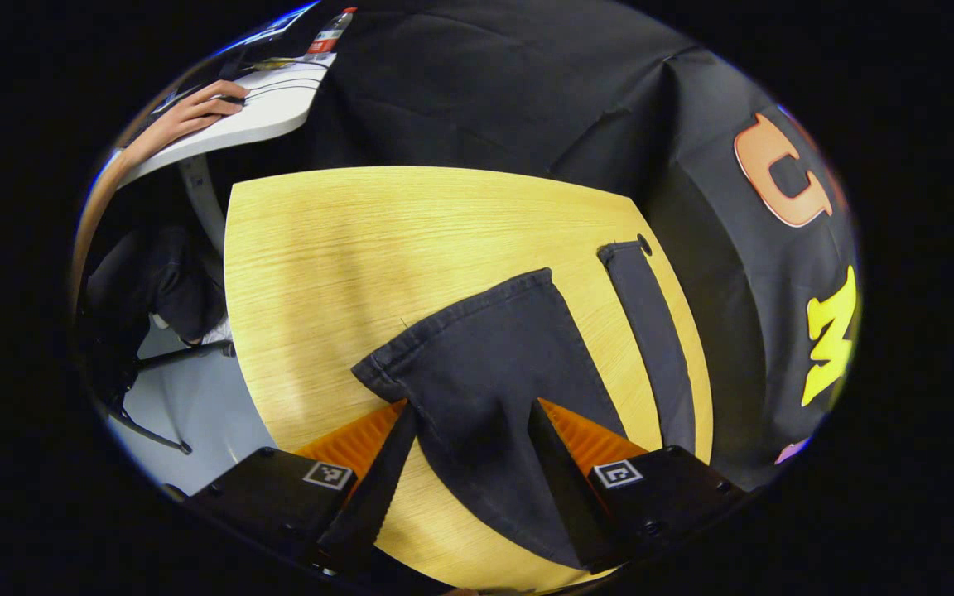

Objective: Grasp the waist and the cuffs of the jeans and fold them to make the two legs overlap; first hold the waist and fold one-third of the jeans toward the cuffs, then hold the cuffs and fold the remaining one-third in the same direction to finish folding.

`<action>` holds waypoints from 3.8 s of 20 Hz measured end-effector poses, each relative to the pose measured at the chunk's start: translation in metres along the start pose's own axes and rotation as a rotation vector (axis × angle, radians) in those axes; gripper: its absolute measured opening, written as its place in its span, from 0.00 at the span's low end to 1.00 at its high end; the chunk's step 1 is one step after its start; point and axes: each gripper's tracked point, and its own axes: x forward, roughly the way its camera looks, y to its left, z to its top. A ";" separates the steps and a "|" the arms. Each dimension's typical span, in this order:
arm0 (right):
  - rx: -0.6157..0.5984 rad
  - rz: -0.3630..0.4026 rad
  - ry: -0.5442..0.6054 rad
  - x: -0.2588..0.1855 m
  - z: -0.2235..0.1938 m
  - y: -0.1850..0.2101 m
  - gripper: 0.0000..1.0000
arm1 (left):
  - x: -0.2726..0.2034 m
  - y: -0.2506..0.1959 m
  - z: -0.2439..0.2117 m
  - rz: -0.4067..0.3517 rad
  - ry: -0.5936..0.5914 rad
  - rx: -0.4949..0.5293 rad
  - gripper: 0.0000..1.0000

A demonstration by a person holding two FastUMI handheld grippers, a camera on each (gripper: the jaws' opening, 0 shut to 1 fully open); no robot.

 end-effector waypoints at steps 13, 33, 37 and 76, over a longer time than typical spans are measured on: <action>0.737 -0.573 0.439 -0.059 -0.088 -0.269 0.98 | 0.009 0.009 0.006 -0.030 0.058 -0.154 0.04; 0.724 -0.663 0.550 -0.063 -0.146 -0.321 0.21 | 0.011 0.005 0.008 -0.032 0.069 -0.165 0.04; 0.697 -0.639 0.534 -0.065 -0.137 -0.320 0.03 | 0.011 0.006 0.008 -0.016 0.077 -0.174 0.04; 0.829 -0.263 0.218 0.113 0.064 -0.277 0.07 | 0.090 -0.279 0.134 -0.128 -0.017 -0.053 0.03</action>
